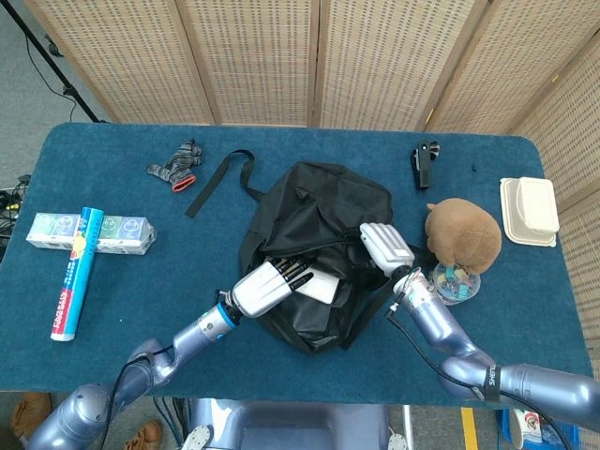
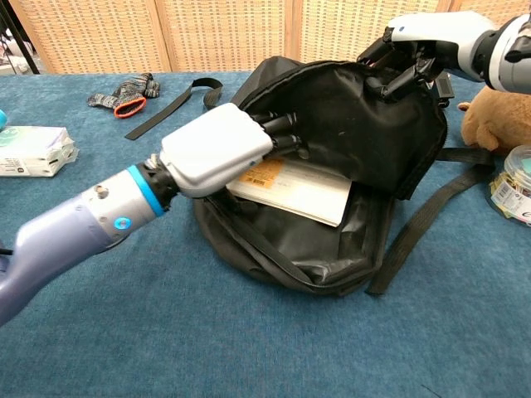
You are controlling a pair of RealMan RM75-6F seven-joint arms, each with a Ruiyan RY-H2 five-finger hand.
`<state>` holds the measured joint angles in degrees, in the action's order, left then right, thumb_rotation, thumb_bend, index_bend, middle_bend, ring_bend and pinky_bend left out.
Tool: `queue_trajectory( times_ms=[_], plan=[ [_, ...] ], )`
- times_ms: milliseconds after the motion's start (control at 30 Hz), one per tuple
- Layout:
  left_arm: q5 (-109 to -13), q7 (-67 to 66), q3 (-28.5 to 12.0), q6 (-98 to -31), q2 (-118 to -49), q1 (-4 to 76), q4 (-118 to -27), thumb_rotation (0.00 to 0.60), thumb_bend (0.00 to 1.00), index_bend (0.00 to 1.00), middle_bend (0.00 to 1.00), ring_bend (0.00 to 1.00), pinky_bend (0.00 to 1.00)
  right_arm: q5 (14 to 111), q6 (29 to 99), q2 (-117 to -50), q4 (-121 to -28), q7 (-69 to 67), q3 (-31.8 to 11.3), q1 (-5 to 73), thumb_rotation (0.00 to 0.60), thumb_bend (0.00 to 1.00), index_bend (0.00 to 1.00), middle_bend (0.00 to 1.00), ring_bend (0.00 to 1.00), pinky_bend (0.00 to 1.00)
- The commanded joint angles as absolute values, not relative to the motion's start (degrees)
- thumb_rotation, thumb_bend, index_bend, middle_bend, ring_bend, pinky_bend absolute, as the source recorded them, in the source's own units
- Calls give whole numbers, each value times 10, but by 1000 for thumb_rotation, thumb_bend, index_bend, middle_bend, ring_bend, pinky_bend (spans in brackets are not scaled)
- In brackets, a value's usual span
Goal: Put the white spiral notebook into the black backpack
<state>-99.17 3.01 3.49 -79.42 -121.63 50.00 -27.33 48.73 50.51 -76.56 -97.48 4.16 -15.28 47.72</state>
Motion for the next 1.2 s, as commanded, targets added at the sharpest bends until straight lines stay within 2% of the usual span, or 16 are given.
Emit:
queue_trajectory(
  times_ms=[33,233,433,667,767,833,900,933,1000,1100,1200],
  plan=[
    [-1000,46,43,-813,-1201,490,-284,600,98,285,123,207,605,482,507,-769,-968,45,-153,478,600,689,554,592,518,660],
    [-1012,83,54,-850,-1161,470,-330,600,98,285,123,215,605,471,516,-784,-943,61,-152,481,600,690,550,591,504,647],
    [-1026,92,68,-883,-1114,449,-391,600,97,285,123,224,605,460,521,-797,-918,76,-147,482,600,689,534,572,480,575],
    [-1029,100,61,-927,-1046,426,-469,600,98,294,123,234,605,473,517,-794,-919,64,-146,472,600,689,497,511,433,491],
    [-1023,97,51,-938,-1015,417,-498,600,98,294,123,235,605,482,505,-786,-933,50,-146,467,600,673,457,446,386,420],
    [-1018,94,46,-941,-997,411,-511,600,98,295,125,235,605,491,481,-770,-953,28,-147,463,600,481,375,346,305,330],
    [-1014,92,42,-940,-985,406,-516,600,98,296,125,238,605,496,454,-753,-978,8,-148,461,600,125,230,184,147,200],
    [-1012,90,40,-940,-978,403,-516,600,98,297,126,242,605,499,439,-741,-993,-2,-148,460,600,55,185,131,94,157],
    [-1010,90,38,-941,-971,399,-514,600,98,298,126,249,605,503,417,-723,-1013,-11,-146,460,600,0,81,22,8,46],
    [-1005,92,35,-946,-962,388,-505,600,98,302,128,251,605,519,390,-696,-1044,-27,-143,457,600,0,6,0,0,0],
    [-997,104,31,-951,-957,376,-499,600,98,305,129,250,605,541,387,-680,-1062,-42,-141,447,600,0,0,0,0,0]
  ],
)
